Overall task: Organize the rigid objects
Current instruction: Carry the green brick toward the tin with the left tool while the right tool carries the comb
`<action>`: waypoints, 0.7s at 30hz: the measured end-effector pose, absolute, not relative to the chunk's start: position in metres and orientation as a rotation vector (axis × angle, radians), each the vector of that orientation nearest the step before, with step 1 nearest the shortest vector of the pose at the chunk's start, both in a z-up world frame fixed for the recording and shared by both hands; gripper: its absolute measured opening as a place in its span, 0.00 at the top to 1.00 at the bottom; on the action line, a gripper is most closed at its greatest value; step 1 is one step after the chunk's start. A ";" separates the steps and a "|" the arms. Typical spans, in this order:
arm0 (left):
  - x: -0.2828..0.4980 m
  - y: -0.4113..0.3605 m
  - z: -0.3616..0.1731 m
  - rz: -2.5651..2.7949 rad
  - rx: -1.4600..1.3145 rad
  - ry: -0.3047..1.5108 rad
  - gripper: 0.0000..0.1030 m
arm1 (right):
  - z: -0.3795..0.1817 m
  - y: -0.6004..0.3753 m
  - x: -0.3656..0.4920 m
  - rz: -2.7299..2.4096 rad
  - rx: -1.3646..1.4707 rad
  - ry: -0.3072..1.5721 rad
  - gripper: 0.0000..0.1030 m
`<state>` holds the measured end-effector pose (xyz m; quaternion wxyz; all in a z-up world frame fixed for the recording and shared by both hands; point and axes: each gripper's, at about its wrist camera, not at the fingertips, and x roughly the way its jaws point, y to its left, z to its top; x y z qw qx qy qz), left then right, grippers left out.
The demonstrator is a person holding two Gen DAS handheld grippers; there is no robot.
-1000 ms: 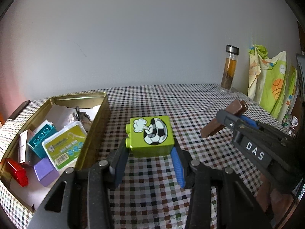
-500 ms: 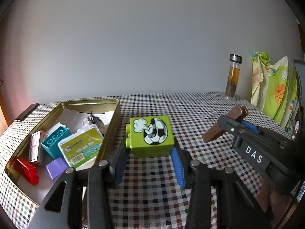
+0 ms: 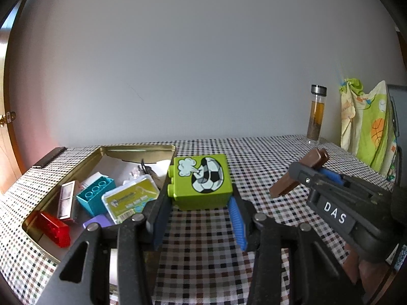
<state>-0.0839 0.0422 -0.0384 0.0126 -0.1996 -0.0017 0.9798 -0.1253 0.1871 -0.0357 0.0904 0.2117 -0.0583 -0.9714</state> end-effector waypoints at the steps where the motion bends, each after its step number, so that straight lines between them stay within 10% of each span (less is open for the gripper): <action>1: -0.084 0.041 -0.038 3.057 -0.620 -0.006 0.58 | -0.036 0.185 -0.124 -2.884 0.624 -0.171 0.73; 21: -0.063 0.007 -0.028 3.134 -0.547 -0.022 0.58 | -0.034 0.152 -0.118 -2.817 0.584 -0.120 0.73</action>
